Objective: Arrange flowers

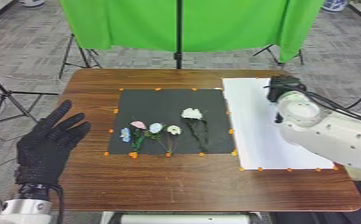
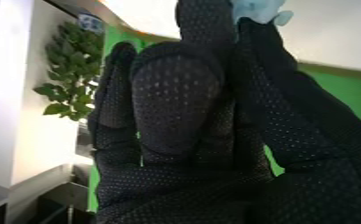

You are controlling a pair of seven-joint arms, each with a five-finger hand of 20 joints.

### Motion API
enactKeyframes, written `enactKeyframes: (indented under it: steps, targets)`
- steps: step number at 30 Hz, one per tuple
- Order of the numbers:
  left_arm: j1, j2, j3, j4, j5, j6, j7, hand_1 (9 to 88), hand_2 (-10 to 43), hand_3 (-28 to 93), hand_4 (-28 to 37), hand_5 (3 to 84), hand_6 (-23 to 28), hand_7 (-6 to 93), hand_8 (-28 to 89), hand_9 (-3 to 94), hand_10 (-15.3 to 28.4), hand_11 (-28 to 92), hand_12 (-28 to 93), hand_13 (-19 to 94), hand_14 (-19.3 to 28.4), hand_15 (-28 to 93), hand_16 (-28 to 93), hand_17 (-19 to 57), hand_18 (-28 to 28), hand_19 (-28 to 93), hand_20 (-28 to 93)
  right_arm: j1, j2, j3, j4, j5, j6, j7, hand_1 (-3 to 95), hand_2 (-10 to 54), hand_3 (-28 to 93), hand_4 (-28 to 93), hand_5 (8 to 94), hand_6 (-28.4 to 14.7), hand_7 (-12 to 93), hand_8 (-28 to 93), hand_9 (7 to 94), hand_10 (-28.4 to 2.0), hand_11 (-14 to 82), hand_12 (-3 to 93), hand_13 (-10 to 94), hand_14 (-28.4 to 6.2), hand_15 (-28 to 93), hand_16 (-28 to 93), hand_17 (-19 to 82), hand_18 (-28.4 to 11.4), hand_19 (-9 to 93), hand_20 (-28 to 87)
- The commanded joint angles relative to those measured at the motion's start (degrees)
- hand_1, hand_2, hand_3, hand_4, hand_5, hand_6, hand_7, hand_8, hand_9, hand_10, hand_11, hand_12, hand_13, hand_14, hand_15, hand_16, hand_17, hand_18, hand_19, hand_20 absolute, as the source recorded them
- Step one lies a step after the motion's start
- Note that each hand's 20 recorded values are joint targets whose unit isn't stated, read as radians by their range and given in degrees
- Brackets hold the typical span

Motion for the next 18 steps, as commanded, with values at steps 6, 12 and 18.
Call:
enactKeyframes:
  steps: [6,12,18]
  targets:
    - [0.7,-1.06,-0.54,0.09,0.57,-0.47,-1.32,21.3,6.5,79,-26.9,34.0,8.2,12.4,-8,31.5,18.9,30,12,22,27.3,62,-12,-9.6,21.3,54,28,4.1,-6.7,-1.6,-8.0,-2.3,2.3,-4.3,55.0,-9.5,71,-28,81.8,4.3,25,0,93.7,-4.0,14.9,30.3,85,-1.0,65,19,32,-15.3,83,25]
    - [0.3,-1.09,-0.2,0.18,0.65,-0.39,-1.06,21.2,6.4,79,-26.9,34.1,8.1,12.7,-8,31.7,18.9,30,12,23,27.3,62,-12,-9.6,21.3,54,28,1.1,-9.8,-0.4,-10.3,-2.7,1.2,-5.1,54.7,-9.5,71,-28,81.8,4.1,25,1,93.7,-4.1,15.1,30.3,84,-1.3,65,19,31,-15.4,83,25]
    - [0.5,-1.43,-0.41,0.11,0.65,-0.35,-1.29,21.1,6.5,79,-27.0,34.0,8.0,13.0,-9,31.8,18.8,31,11,23,27.3,63,-12,-9.6,21.4,55,28,-1.1,-10.6,0.1,-11.5,-2.9,-0.4,-4.7,54.5,-9.5,71,-28,81.9,4.0,24,1,93.7,-4.1,15.3,30.1,84,-1.4,65,19,31,-15.7,83,25]
